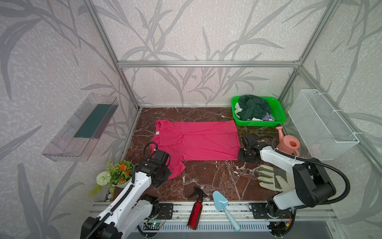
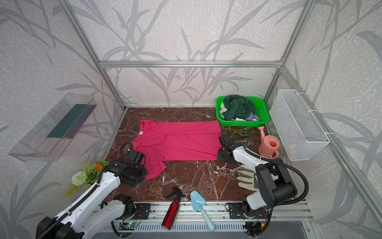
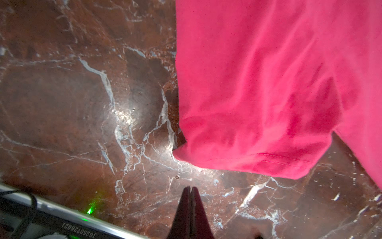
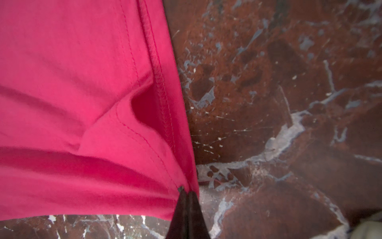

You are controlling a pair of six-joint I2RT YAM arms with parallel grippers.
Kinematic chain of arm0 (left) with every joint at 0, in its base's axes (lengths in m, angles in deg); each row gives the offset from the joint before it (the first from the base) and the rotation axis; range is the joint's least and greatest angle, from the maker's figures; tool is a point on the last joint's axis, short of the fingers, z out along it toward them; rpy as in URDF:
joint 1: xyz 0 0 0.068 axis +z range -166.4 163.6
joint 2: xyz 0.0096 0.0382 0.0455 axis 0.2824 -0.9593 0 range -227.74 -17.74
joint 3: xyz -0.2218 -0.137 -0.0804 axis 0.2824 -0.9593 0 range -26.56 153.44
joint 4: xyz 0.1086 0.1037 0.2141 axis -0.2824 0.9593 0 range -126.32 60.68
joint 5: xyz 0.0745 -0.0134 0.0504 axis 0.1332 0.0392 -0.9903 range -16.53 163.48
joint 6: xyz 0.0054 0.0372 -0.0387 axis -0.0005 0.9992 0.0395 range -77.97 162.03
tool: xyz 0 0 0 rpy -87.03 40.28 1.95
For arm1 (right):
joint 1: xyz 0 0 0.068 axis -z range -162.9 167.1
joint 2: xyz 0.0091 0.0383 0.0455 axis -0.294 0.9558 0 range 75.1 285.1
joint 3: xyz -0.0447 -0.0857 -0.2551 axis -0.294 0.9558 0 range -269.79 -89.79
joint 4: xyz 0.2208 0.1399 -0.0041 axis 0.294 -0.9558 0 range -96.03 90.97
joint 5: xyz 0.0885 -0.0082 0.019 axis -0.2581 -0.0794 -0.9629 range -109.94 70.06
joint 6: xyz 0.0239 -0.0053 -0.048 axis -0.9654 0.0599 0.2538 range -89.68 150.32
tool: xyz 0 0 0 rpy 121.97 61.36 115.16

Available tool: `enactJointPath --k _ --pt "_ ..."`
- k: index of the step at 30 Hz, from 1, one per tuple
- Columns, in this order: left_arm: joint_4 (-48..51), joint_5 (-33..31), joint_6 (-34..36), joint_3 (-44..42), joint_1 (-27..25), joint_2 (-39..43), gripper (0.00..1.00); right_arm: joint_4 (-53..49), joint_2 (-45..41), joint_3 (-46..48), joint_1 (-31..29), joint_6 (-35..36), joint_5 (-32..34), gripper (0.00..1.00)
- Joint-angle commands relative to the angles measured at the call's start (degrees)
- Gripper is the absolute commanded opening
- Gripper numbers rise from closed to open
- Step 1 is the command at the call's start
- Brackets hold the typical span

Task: Fold and stack the t-shirts

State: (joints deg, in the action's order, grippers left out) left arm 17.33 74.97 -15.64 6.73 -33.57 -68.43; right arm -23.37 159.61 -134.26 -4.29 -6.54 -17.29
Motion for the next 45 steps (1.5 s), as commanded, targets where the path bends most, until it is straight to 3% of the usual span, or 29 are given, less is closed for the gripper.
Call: enactJointPath --k 1,5,8,13,21,25,29,30,32,45 --pt "3.9 -2.6 -0.8 2.7 -0.2 2.0 0.0 -1.4 -3.4 0.6 -0.2 -2.4 2.3 0.0" --pt "1.2 -2.5 0.7 0.5 -0.2 1.7 0.0 -1.5 -3.6 1.0 -0.2 -2.4 3.3 0.0" --pt "-2.5 1.4 2.4 -1.5 -0.2 -2.1 0.16 -1.1 -2.0 0.8 -0.2 -2.3 2.3 0.0" --pt "-4.6 2.9 3.9 -1.7 -0.4 -9.3 0.24 0.0 -1.5 1.0 -0.2 -2.3 1.1 0.0" --pt "-6.9 -1.0 4.4 -2.5 -0.3 -13.9 0.38 -0.3 -0.8 0.4 -0.2 -1.4 1.2 0.0" --pt "-5.6 -2.9 4.5 -1.2 -0.3 -19.3 0.39 -0.6 -0.3 -0.2 -0.2 -1.2 0.8 0.0" --pt "-7.4 -2.3 5.0 -1.9 -0.4 -21.4 0.31 -1.2 -0.7 -0.8 -0.2 -0.7 1.0 0.0" --pt "-7.7 -2.2 5.0 -2.0 -0.3 -21.5 0.24 -1.4 -0.7 -1.1 -0.2 -0.5 0.9 0.0" --pt "-7.3 -2.2 5.2 -1.7 -0.3 -21.1 0.01 -1.4 -0.9 -1.3 -0.2 -0.5 0.6 0.0" --pt "3.4 -0.7 1.8 3.9 -0.4 -2.2 0.0 -2.3 -5.7 1.7 -0.2 -2.5 -0.5 0.0"
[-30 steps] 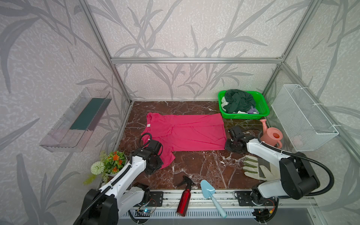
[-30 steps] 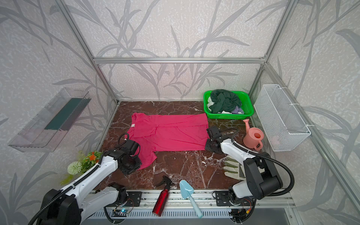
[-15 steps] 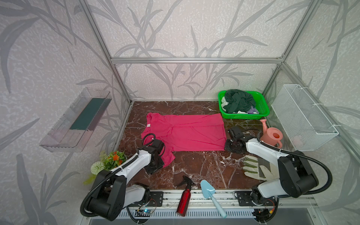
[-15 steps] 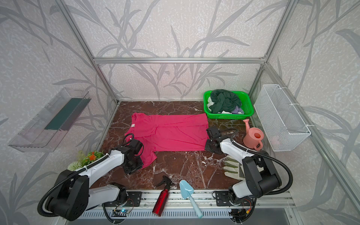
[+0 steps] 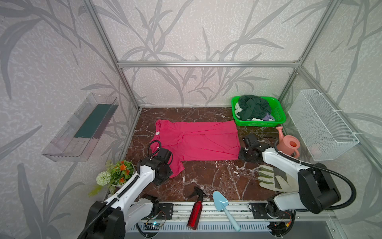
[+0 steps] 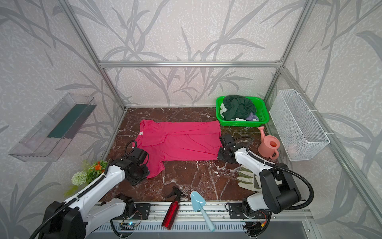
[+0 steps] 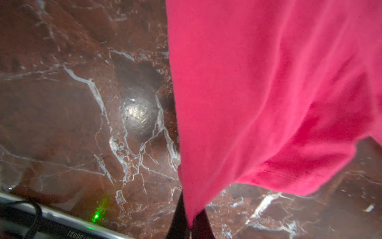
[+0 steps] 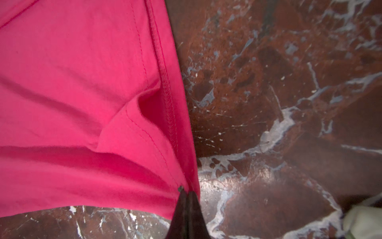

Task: Fold and stack the t-shirts

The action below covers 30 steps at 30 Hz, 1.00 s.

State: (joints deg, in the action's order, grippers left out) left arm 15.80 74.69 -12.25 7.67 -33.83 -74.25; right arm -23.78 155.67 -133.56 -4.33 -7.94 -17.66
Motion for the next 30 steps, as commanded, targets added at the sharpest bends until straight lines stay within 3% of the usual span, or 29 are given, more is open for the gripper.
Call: enactJointPath --k 1,7,13,16,26,30 --pt "5.7 -0.7 -1.9 3.6 -0.1 5.3 0.0 -2.2 -1.7 1.1 -0.2 -1.2 -0.2 0.0" --pt "11.3 -2.9 -1.6 9.6 -0.1 8.4 0.0 -6.2 -2.2 -0.1 -0.2 -2.6 0.1 0.0" --pt "8.7 -6.4 -0.3 10.5 0.1 8.1 0.0 -7.0 -4.2 -0.1 -0.2 -3.7 0.7 0.0" --pt "7.1 -8.7 2.1 12.7 0.9 4.6 0.0 -7.3 -3.2 -1.9 -0.1 -3.3 1.5 0.0" --pt "-1.9 -5.6 10.0 19.3 9.7 -6.2 0.0 -9.0 2.8 -10.8 2.2 -1.7 2.8 0.0" --pt "-3.1 -7.1 11.5 23.0 11.7 -11.6 0.0 -9.1 5.3 -13.7 3.0 -1.7 4.2 0.0"
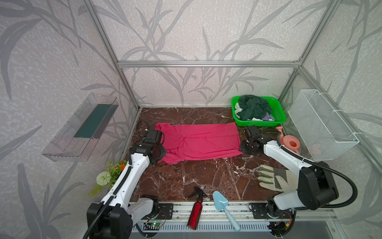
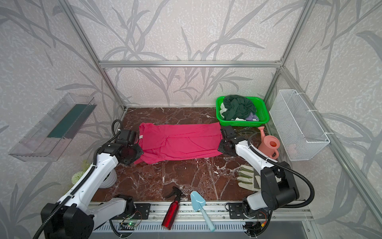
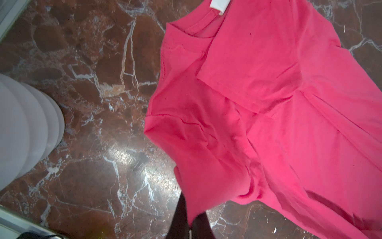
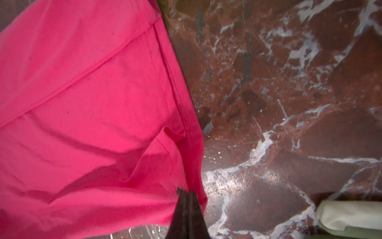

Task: Fold and stack the t-shirts

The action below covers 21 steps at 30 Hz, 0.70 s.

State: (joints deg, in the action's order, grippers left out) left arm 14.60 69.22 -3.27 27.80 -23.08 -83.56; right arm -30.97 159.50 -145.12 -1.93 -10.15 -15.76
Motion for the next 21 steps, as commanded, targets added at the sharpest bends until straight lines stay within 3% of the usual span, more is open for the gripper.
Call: enactJointPath --k 1,21 --pt "-1.9 -2.6 2.7 4.1 1.0 -3.9 0.0 -1.8 2.3 -2.8 0.9 0.5 2.5 0.0" --pt "-5.8 0.3 5.5 20.4 5.8 -26.2 0.0 -0.6 16.2 -14.8 3.0 2.2 2.7 0.0"
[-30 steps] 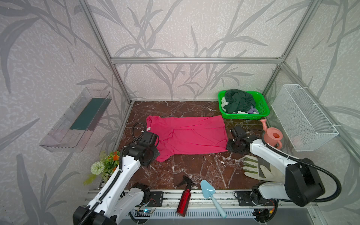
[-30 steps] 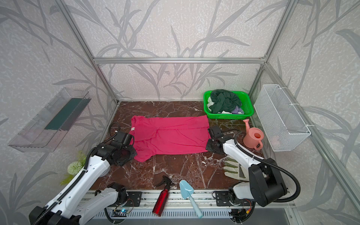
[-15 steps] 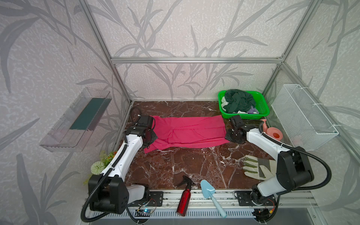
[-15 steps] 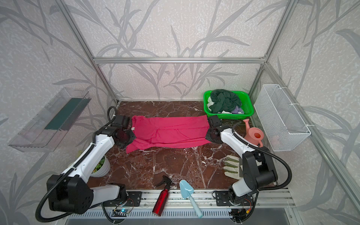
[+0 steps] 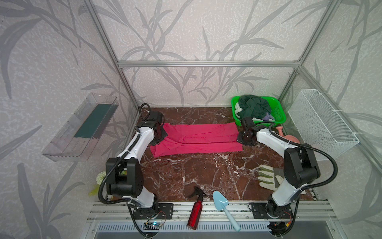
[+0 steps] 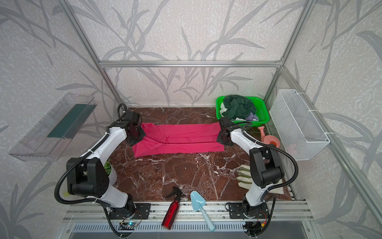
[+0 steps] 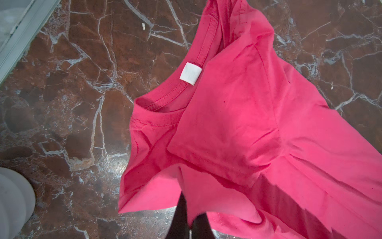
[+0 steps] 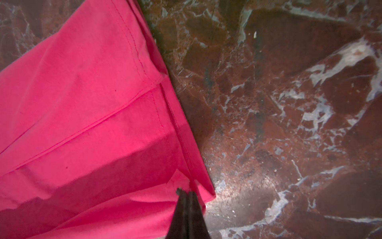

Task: Fold and stack the t-shirts

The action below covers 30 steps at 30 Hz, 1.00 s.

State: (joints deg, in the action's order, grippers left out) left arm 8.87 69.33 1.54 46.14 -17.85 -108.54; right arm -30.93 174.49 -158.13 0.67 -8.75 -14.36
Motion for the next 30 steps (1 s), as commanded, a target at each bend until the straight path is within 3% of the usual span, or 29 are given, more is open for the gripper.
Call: enactJointPath --k 1,24,28,30 --pt "-0.2 0.4 0.5 2.6 0.8 -1.8 0.0 -0.6 1.5 -2.2 0.5 0.9 1.7 0.0" --pt "-0.5 4.0 -0.5 13.9 4.1 -17.4 0.0 -0.4 12.4 -11.4 1.6 4.1 4.0 0.0" --pt "-1.1 4.4 1.0 16.4 4.5 -19.3 0.05 3.0 11.9 -11.1 1.6 6.0 2.7 0.0" --pt "-1.8 3.9 2.6 17.3 4.5 -19.5 0.1 4.5 11.2 -10.8 1.5 7.2 1.4 0.08"
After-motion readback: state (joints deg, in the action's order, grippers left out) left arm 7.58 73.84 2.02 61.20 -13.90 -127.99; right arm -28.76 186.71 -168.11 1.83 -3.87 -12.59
